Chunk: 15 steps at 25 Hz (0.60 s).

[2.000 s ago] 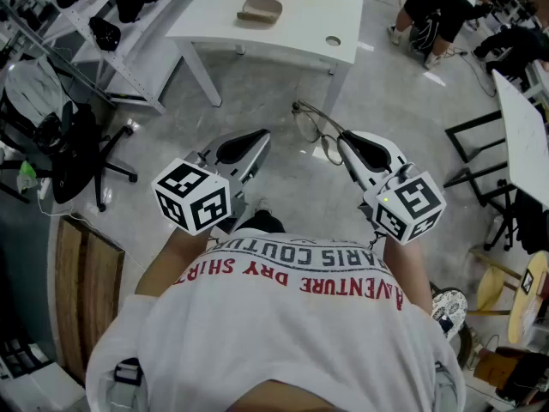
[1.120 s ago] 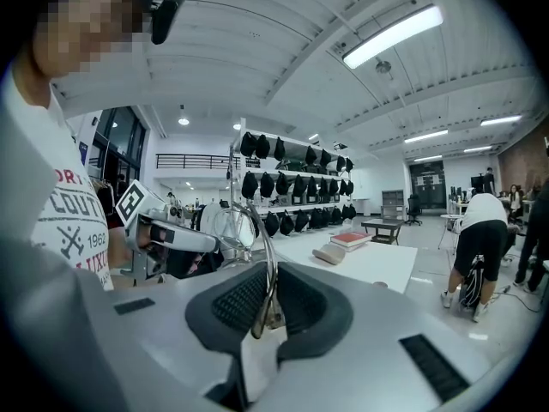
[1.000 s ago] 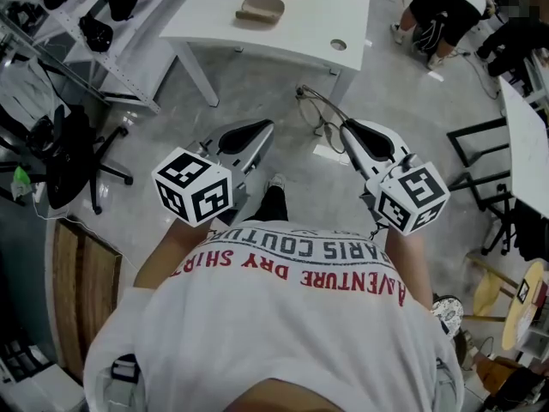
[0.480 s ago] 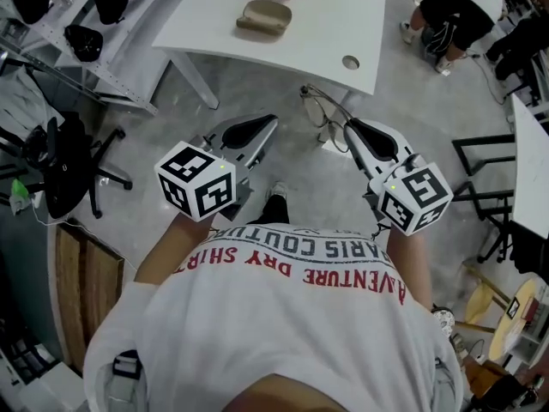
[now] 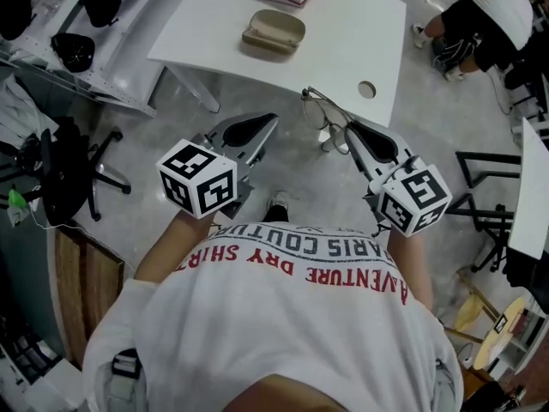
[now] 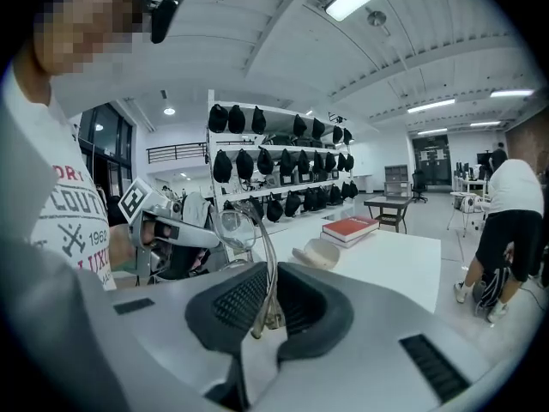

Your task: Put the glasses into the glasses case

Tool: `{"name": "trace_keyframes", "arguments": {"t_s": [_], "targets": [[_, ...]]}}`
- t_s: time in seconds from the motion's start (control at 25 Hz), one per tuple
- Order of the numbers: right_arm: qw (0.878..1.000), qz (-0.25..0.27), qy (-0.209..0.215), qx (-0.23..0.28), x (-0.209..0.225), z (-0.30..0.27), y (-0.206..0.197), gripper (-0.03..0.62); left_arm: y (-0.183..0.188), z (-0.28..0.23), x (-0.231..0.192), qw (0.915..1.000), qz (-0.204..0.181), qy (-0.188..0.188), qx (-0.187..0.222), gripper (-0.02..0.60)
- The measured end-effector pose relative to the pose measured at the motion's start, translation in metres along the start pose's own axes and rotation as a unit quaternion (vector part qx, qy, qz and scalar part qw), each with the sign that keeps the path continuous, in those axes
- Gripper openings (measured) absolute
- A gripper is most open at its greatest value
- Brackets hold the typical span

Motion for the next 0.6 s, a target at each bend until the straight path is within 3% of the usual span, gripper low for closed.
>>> {"name": "trace_keyframes", "arguments": {"t_s": [0.32,0.6], "targets": [[1.000,-0.002,0.004,-0.002,0.028,-0.049,0.015,0.044,0.023,-0.020,-0.046,1.0000,-0.003,0.006,-0.005,0.029],[1.000,0.007,-0.006,0.000,0.036,-0.062,0.026,0.044,0.035,-0.027,-0.060,0.9999,-0.011,0.003,-0.004,0.029]]}}
Point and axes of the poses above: the fingertips, and each gripper's own axes: z backward along the fingers, x to its right, y out of its top, the point moved 5 cm from there along z, backward along the fingers, and after that the axes turned 5 degrees about -x, right-handed, at the moved point
